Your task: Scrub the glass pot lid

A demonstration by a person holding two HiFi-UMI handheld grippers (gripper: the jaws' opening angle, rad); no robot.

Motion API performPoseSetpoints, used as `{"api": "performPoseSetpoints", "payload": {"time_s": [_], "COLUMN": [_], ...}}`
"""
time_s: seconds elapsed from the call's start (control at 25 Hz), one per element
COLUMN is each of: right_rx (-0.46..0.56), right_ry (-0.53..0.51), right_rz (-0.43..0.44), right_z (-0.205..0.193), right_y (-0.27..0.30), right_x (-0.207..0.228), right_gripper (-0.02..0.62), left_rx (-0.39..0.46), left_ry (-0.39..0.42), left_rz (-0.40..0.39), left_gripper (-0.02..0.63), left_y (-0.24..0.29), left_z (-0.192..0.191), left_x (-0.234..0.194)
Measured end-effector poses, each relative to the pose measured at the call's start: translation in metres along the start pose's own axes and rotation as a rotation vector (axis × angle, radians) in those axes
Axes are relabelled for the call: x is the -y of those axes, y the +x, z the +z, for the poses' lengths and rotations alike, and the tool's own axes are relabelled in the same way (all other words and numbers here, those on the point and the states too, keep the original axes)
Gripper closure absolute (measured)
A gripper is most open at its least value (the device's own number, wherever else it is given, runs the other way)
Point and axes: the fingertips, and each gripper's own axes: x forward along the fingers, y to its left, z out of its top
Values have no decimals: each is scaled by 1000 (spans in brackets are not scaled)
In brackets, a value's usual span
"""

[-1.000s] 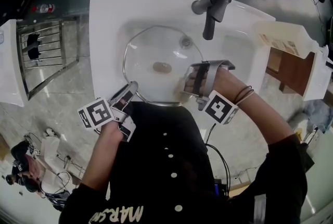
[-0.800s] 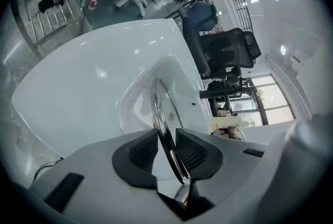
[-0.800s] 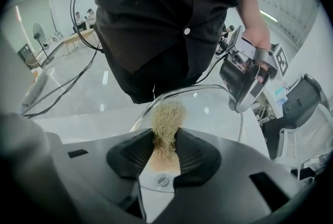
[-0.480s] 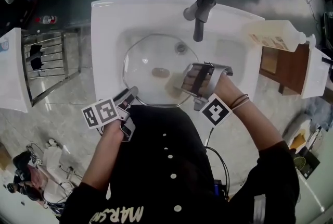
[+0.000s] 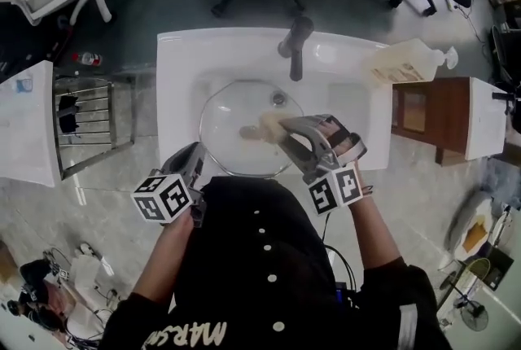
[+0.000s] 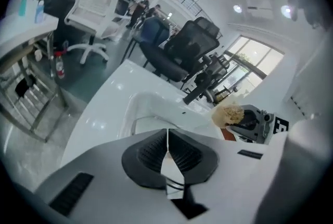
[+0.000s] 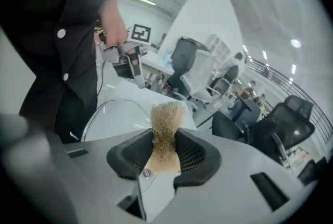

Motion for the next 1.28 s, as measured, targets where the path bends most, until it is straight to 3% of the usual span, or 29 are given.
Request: {"api": "performPoseSetpoints", "payload": {"time_s": [0.12, 0.28, 0.4, 0.52, 0.72, 0.88, 1.12, 1.28], "right_rx": [28, 105, 162, 183, 442, 414, 476, 515], "right_ry": [122, 292, 389, 401, 575, 607, 704, 686], "right_rz": [-106, -254, -333, -411, -565, -658, -750, -795], "right_z": [12, 22, 30, 40, 62, 48, 34, 31], "right_y": [-18, -46, -69, -88, -131, -152, -187, -210], "right_x": [17, 47, 65, 82, 107, 114, 119, 115], "right_gripper": [454, 454, 454, 454, 454, 454, 454, 454], "left_rx": [72, 121, 181, 229, 321, 406, 520, 586], "left_ry": [162, 360, 459, 492, 549, 594, 625, 637], "left_rz": [-55, -33, -47, -80, -85, -149, -86, -71], "left_gripper": [580, 580, 580, 580, 580, 580, 580, 580], "left_y": [-13, -27, -40, -53, -71, -85, -108, -123], "left_z": [23, 40, 54, 69, 87, 101, 119, 126], "left_x": [28, 49, 68, 84, 105, 117, 117, 119]}}
